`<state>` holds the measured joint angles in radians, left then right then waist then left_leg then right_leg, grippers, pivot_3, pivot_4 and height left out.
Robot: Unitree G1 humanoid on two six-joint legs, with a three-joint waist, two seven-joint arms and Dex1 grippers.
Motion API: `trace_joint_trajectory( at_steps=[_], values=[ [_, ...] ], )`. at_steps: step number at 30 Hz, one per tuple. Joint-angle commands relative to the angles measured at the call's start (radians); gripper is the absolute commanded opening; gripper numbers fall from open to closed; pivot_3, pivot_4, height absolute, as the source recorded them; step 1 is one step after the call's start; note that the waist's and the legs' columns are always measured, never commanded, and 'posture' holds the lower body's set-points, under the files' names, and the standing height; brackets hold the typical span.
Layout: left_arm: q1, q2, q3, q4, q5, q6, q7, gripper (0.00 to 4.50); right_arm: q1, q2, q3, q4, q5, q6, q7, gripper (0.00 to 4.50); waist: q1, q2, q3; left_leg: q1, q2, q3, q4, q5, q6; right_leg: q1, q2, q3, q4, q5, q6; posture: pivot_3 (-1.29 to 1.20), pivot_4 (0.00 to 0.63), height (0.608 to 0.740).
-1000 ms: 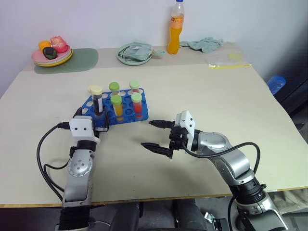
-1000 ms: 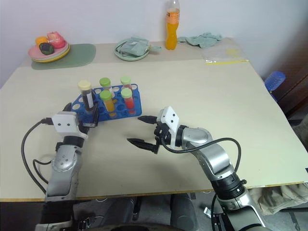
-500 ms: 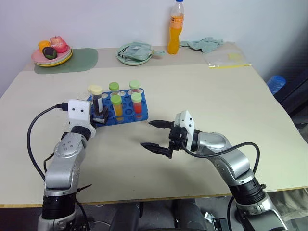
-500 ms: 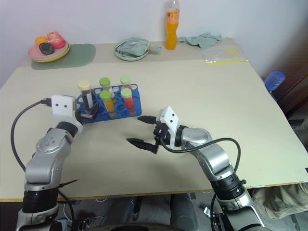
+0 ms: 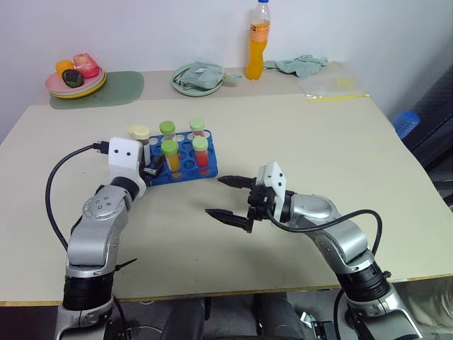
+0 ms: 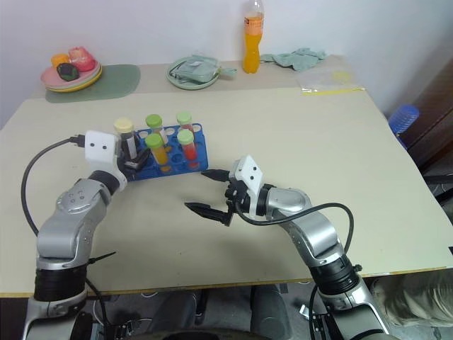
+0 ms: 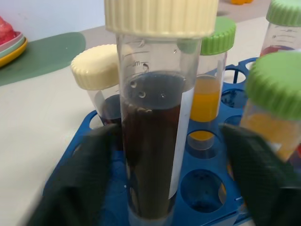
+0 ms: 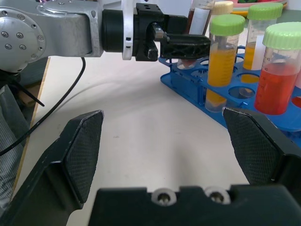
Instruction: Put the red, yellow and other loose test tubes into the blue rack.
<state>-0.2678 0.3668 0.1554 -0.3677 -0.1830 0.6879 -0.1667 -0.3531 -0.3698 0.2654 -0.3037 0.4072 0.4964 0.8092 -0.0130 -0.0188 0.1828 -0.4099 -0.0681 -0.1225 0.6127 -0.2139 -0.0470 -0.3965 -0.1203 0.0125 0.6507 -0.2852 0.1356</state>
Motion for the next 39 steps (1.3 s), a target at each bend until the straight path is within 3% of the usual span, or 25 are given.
trace_joint_trajectory(
  at_steps=[1,10,14,19,31,39],
  values=[
    [-0.012,0.008,0.001,-0.037,0.012,-0.002,0.004,1.75,0.001,0.006,-0.01,-0.039,0.014,-0.006,0.0,4.5,0.0,0.0,0.0,0.0,0.0,0.0,0.0,0.0,0.0,0.0,0.0,0.0,0.0,0.0,0.0,0.0,0.15,0.74],
    [-0.004,0.007,-0.006,-0.031,0.028,-0.009,0.002,1.75,0.002,0.01,-0.008,-0.037,0.015,-0.007,-0.001,4.5,0.001,0.0,0.0,0.0,0.0,0.0,0.0,0.0,0.0,0.0,0.0,0.0,0.0,0.0,0.0,0.0,0.15,0.74],
    [-0.001,0.011,-0.013,-0.037,0.044,-0.009,0.007,0.86,0.002,0.01,-0.009,-0.036,0.015,-0.009,0.0,4.5,0.001,0.0,0.0,0.0,0.0,0.0,0.0,0.0,0.0,0.0,0.0,0.0,0.0,0.0,0.0,0.0,0.15,0.74],
    [0.015,-0.01,-0.005,-0.051,0.051,-0.043,0.017,0.86,0.004,0.012,-0.01,-0.035,0.016,-0.009,0.0,4.5,0.0,0.0,0.0,0.0,0.0,0.0,0.0,0.0,0.0,0.0,0.0,0.0,0.0,0.0,0.0,0.0,0.15,0.74],
    [0.155,-0.132,0.042,0.035,0.055,-0.46,0.049,0.86,0.0,0.016,-0.012,-0.026,0.018,-0.011,0.004,4.5,0.002,0.0,0.0,0.0,0.0,0.0,0.0,0.0,0.0,0.0,0.0,0.0,-0.001,0.0,0.0,0.0,0.15,0.74],
    [0.157,-0.159,0.028,0.134,0.066,-0.602,0.045,0.86,-0.006,0.016,-0.01,-0.024,0.018,-0.011,0.009,4.5,0.002,0.0,0.0,0.0,0.0,0.001,0.0,0.0,0.0,0.0,0.0,0.0,0.0,0.0,0.0,0.0,0.15,0.74]
  ],
)
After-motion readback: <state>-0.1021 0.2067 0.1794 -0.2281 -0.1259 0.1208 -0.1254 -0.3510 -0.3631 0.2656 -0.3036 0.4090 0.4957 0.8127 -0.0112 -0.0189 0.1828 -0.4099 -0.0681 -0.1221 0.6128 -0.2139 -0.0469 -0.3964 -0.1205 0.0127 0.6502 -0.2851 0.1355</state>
